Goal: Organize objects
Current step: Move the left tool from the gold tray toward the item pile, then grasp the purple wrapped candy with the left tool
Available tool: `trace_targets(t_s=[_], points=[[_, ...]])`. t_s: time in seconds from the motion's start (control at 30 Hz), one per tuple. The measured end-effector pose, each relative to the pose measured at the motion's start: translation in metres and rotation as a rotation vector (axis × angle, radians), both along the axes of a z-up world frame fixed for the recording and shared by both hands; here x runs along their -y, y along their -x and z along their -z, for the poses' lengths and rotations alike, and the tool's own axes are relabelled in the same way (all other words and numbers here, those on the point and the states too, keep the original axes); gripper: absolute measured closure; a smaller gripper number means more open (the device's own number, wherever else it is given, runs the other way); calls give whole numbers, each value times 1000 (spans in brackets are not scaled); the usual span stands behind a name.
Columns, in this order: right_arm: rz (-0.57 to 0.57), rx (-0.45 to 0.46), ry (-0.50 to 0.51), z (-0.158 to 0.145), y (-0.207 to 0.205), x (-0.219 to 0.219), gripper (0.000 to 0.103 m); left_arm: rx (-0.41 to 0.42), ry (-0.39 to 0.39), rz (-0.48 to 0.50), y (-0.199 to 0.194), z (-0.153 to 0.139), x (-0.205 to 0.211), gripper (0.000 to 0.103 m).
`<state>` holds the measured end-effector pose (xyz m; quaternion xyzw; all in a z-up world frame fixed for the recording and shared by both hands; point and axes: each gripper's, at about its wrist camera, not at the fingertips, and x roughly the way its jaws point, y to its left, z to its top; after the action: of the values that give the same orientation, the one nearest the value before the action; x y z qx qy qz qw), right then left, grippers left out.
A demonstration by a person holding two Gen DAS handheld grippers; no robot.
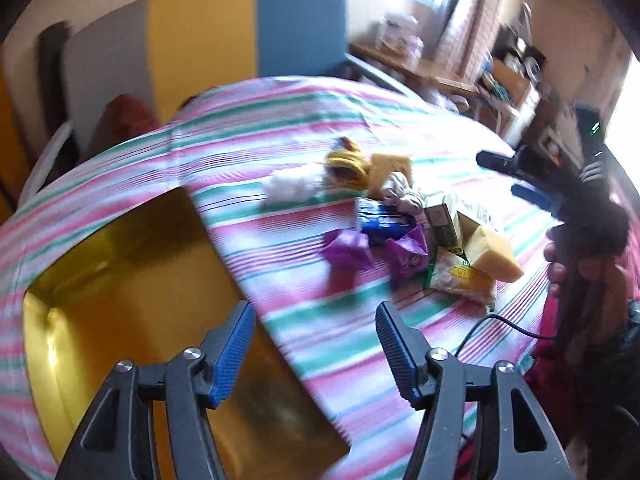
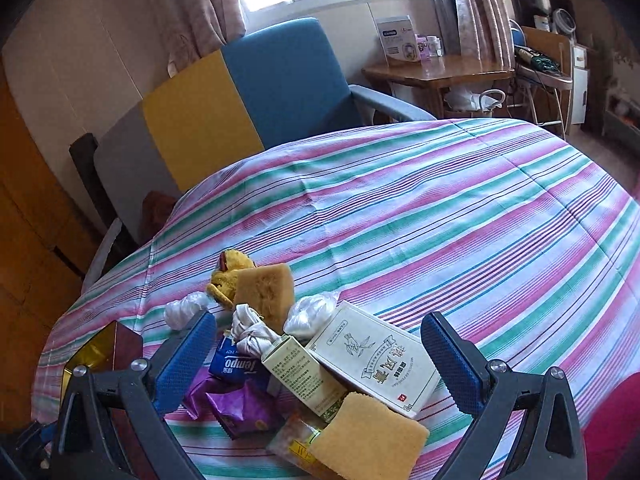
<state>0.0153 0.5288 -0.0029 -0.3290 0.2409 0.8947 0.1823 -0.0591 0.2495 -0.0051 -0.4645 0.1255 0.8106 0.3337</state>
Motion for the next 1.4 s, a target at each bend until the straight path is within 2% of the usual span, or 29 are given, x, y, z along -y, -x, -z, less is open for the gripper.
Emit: trace_targets(t_s=[0.13,0.33,0.43,0.5,0.53,0.7,1.0,1.13,1.27,1.4], points=[[-8,-11,18,-1,0,-1,0,28,73,59,24,21,-44,45],[3,-25,55,0,-3,-9,0,52,126,120,45,44,-84,45],[11,-33,85,1,-3,-13,0,84,155,134,53,59,-97,51],[15,-33,96,3,-4,-15,0,114,170,144,58,71,-103,68],[17,-32,98,3,-4,-16,0,128,165,147,59,77,-103,69],[31,-27,92,4,-4,-18,0,77,111,136,44,67,-84,73],[106,-9,163,13,-11,-38,0,32,-50,53,-4,17,-24,73],[120,49,183,23,-10,-39,0,31,-100,23,-17,2,-4,73],[110,171,217,36,-11,-31,1,16,-121,0,-24,-3,20,73],[115,201,196,31,-27,-14,1,13,-144,-22,-30,-5,42,73]])
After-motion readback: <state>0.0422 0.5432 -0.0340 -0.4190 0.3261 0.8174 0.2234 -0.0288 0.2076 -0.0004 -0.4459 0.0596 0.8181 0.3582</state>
